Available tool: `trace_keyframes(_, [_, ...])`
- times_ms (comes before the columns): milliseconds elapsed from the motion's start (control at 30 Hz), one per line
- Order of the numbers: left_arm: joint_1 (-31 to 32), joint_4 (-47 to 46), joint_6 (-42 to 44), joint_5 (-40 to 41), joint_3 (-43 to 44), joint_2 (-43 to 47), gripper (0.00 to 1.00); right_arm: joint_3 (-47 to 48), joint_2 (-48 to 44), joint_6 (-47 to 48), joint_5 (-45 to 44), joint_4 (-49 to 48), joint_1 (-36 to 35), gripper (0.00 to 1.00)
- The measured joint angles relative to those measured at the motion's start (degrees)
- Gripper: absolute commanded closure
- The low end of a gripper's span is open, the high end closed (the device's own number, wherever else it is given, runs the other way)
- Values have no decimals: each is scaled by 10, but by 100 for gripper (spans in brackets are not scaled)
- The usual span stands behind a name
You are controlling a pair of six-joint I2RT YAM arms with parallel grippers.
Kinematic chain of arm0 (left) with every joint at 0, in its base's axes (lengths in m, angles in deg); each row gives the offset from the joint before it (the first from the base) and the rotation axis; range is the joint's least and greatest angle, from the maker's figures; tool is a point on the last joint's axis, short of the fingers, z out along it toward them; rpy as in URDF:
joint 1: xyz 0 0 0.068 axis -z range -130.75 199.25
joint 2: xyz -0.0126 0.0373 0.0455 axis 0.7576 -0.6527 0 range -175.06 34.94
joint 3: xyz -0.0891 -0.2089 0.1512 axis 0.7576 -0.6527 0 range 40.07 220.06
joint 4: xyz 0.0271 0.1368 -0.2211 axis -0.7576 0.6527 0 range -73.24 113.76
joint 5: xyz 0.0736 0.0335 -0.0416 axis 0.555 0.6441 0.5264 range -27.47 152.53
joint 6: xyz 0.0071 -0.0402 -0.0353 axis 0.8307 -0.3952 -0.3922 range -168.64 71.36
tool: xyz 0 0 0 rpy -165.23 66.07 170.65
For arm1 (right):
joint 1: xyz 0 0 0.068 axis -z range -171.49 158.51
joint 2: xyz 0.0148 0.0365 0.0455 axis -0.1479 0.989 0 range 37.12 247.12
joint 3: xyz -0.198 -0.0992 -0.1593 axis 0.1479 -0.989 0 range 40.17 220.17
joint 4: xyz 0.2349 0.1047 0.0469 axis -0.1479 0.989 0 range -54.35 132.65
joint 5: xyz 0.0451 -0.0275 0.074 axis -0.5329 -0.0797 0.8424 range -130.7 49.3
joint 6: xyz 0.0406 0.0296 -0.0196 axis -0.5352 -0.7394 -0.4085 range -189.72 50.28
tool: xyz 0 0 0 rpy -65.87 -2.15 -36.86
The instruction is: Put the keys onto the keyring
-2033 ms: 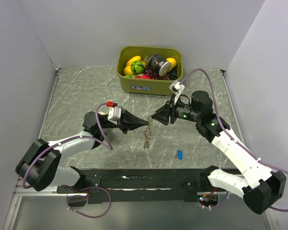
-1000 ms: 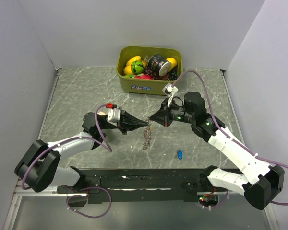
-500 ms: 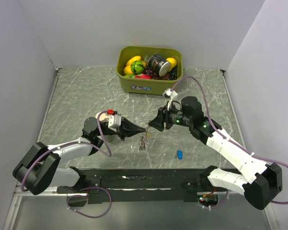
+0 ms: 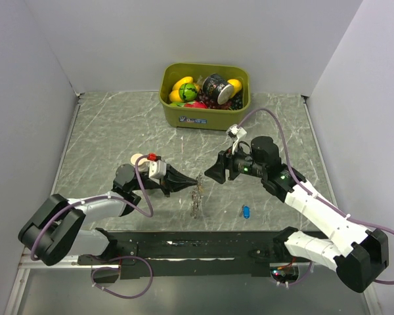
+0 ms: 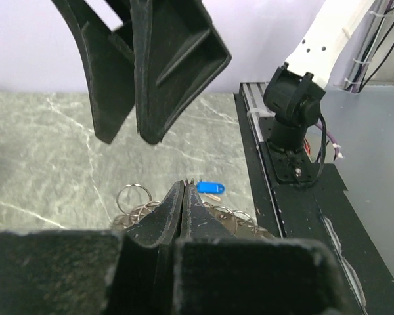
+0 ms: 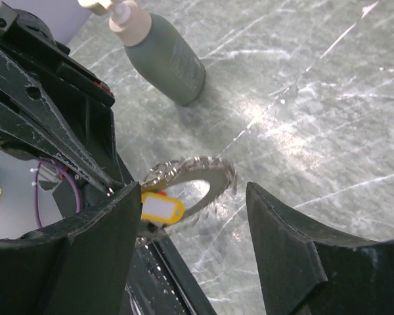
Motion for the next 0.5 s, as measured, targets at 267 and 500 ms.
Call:
trace_keyframes(267, [0,-14,-4,6,-16,-37,99,-9,0,-3,-1,0,3,9])
trace_keyframes(500, [6,-17,-18,5,14,-97,99,-17,-5,-4,-16,3,9,7])
